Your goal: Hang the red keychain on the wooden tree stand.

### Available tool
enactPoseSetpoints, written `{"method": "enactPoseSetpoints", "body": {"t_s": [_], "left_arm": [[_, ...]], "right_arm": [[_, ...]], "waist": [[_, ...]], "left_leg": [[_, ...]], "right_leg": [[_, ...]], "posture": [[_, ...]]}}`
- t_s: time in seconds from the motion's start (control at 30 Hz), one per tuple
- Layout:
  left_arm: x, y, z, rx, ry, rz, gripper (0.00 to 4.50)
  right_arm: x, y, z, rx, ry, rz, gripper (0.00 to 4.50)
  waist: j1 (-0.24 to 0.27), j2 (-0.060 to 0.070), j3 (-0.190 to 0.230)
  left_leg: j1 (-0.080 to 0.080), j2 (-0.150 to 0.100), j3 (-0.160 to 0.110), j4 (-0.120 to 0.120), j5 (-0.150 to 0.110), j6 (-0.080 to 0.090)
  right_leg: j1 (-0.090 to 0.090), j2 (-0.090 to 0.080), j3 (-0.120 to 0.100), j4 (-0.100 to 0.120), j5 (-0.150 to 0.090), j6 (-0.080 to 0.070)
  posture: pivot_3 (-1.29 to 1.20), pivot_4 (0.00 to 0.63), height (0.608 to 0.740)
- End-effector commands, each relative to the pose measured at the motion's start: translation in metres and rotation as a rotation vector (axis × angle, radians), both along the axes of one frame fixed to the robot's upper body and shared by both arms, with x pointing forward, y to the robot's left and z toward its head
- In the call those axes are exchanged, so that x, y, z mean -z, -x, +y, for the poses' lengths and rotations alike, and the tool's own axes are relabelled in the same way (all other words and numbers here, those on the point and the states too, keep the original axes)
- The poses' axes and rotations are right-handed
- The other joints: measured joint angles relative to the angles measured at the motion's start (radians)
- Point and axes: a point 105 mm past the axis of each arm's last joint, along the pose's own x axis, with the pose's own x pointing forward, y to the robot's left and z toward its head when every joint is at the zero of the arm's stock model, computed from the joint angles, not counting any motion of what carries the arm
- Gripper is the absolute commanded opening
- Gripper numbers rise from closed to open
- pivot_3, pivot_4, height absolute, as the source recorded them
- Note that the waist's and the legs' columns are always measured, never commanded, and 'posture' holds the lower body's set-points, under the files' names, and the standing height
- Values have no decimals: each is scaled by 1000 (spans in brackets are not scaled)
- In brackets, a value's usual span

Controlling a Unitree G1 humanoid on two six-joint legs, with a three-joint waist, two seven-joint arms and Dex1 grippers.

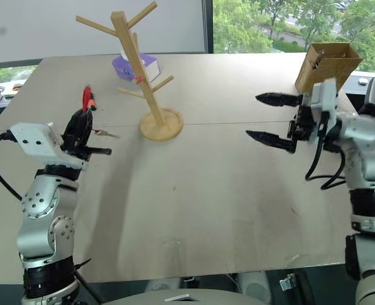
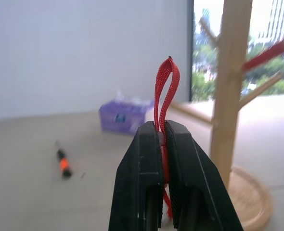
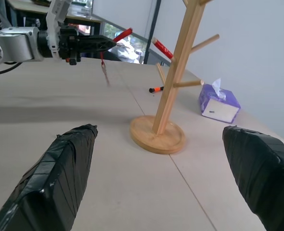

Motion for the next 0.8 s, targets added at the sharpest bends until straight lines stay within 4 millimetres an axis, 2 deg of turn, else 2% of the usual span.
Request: {"method": "enactPoseSetpoints", "body": {"t_s": [0.03, 0.17, 0.3, 0.57, 0.8], "left_arm": [[-29, 7, -32, 97, -30, -126, 34], [-33, 0, -50, 147, -26, -143, 34], [-27, -14, -66, 158, -33, -119, 34], [-10, -25, -70, 143, -44, -55, 34], [-11, -23, -71, 139, -49, -68, 34]], "right_arm": [[-27, 8, -5, -28, 10, -13, 4500], [-32, 5, -5, -24, 30, -25, 4500], [-31, 3, -5, -14, 38, -37, 4500], [-32, 1, -5, -1, 43, -49, 4500], [-31, 1, -5, 6, 35, -49, 4500]], "waist": [[2, 0, 0], [5, 0, 0], [10, 0, 0], [10, -1, 0], [10, -1, 0]], "left_leg": [[0, 0, 0, 0, 0, 0], [0, -1, 0, 0, 0, 0], [0, -1, 0, 0, 0, 0], [0, 0, 0, 1, 0, 0], [0, 0, 0, 1, 0, 0]], "right_leg": [[0, 0, 0, 0, 0, 0], [0, 2, 1, 0, 0, 0], [0, 4, 1, 0, 0, 0], [0, 5, 2, 0, 0, 0], [0, 5, 2, 0, 0, 1]], "posture": [[0, 150, 740], [0, 150, 740], [0, 150, 740], [0, 150, 740], [0, 150, 740]]}}
